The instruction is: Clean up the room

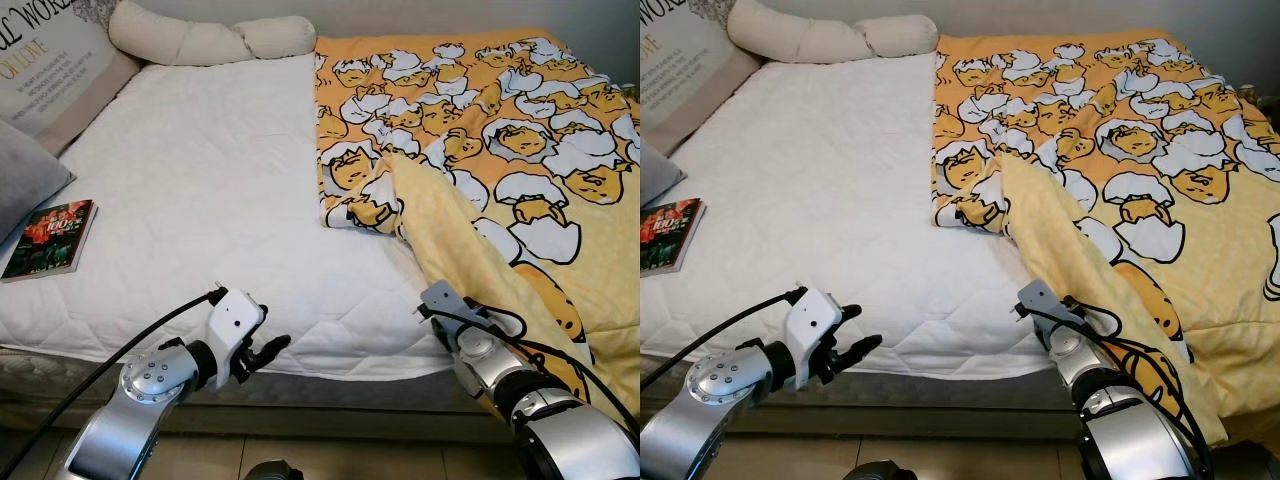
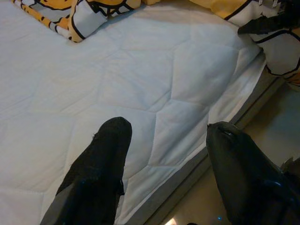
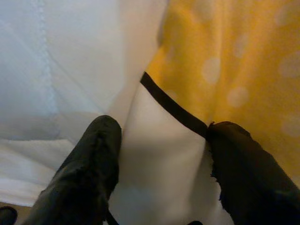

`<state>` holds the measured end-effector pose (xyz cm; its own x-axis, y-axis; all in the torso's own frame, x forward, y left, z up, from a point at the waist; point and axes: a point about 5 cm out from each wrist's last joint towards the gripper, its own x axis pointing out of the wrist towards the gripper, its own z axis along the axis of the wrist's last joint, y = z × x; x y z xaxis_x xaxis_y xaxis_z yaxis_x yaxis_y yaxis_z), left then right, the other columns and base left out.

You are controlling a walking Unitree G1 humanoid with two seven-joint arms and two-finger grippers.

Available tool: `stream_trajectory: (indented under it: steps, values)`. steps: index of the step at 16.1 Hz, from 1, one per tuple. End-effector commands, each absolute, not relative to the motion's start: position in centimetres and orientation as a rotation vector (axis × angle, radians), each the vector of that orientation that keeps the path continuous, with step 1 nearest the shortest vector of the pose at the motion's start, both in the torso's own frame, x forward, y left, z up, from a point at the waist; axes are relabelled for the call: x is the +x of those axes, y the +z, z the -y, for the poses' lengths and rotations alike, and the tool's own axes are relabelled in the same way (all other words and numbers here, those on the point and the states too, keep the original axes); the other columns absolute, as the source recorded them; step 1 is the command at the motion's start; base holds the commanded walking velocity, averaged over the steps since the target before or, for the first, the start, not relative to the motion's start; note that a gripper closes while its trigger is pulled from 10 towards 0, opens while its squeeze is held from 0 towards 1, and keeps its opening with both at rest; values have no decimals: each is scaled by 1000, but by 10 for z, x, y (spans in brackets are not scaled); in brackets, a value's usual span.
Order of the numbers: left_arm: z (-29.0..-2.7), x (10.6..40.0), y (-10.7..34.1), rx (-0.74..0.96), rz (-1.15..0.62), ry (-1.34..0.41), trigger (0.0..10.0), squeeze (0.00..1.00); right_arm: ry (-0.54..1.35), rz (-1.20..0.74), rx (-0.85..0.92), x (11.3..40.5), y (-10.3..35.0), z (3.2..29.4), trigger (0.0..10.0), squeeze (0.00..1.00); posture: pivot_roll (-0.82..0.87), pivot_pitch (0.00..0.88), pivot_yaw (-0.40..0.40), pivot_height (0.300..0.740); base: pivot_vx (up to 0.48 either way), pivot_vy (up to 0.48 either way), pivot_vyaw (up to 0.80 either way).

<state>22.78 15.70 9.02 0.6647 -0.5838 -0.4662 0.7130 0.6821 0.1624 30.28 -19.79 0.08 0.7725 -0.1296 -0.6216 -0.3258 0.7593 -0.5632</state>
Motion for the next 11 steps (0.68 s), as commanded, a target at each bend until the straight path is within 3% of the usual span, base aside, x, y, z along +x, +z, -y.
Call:
stream_trajectory:
  steps: [1,8,11]
  values:
    - [-159,226,95,360,-393,-757,10000,0,121,-678,-745,307,5,198,0,0,147,0,84,740,0,0,0]
    - [-160,225,88,353,-417,-770,10000,0,93,-700,-696,304,3,203,0,0,153,0,83,740,0,0,0]
    - [-154,239,76,353,-436,-771,10000,0,92,-698,-688,304,3,203,0,0,151,0,89,740,0,0,0]
